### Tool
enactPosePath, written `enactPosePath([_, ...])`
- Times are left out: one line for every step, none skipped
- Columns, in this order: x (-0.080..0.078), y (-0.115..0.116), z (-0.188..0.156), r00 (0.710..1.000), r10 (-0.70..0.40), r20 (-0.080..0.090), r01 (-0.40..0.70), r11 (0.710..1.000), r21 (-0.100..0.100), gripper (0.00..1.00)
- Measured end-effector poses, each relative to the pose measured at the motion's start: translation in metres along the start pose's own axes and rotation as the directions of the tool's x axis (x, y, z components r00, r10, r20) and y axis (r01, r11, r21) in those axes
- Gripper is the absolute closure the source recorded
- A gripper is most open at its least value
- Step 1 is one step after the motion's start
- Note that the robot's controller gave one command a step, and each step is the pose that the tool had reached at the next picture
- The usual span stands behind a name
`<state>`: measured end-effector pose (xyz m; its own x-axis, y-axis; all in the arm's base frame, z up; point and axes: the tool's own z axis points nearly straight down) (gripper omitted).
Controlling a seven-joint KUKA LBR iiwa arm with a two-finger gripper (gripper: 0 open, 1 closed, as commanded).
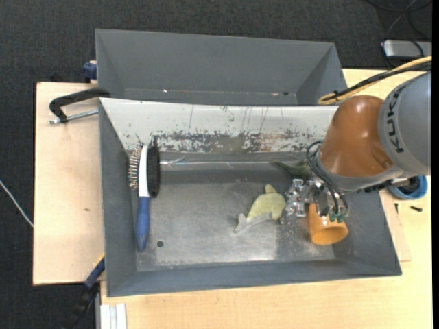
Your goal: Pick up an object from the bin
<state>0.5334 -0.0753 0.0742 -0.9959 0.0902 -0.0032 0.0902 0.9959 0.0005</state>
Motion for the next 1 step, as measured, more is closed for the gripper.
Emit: enactPosePath([0.0114, -0.02, -0.1666, 0.96, -0.281, 0.01, 0.281, 0.96, 0.004, 1.0])
